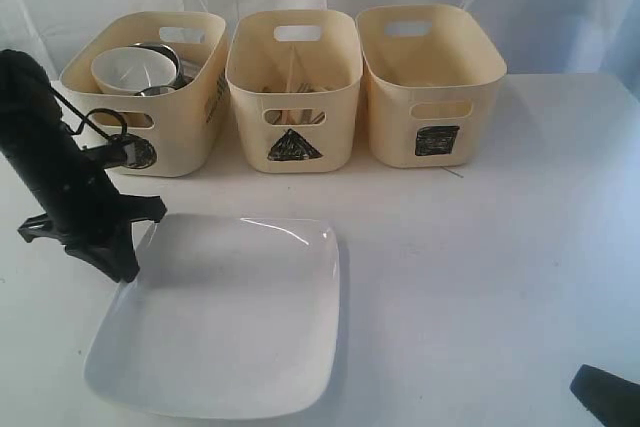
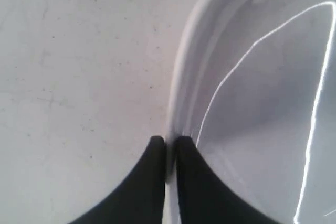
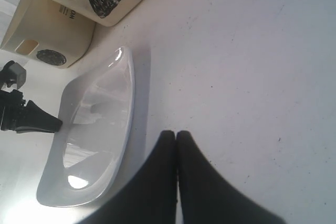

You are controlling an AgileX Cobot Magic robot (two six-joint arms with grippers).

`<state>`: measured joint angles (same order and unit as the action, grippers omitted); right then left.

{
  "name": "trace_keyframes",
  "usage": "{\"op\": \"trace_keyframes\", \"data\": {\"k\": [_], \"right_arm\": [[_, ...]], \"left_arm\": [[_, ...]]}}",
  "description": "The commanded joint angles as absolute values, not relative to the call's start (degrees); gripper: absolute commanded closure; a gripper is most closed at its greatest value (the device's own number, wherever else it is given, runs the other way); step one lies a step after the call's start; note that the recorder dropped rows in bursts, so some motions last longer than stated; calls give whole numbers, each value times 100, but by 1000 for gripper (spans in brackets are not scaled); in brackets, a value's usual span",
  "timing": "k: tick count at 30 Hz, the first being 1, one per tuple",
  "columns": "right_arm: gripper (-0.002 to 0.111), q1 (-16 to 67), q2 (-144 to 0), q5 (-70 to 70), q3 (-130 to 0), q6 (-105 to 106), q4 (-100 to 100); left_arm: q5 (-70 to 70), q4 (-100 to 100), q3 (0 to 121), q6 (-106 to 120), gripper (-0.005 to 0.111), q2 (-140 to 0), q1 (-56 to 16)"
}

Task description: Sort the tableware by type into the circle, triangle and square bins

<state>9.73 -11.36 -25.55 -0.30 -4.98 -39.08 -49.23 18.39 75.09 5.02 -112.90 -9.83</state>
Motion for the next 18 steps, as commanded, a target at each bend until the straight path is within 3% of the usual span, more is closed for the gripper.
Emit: {"op": "trace_keyframes", "data": {"k": [1, 18], "right_arm": [[108, 994, -1099, -2526, 0, -502, -3889], [108, 994, -1099, -2526, 0, -502, -3889]], "left_arm": [[-4852, 1908, 7465, 443, 107, -11261, -1006], [-4807, 1900, 7465, 515, 107, -11261, -1010]]}}
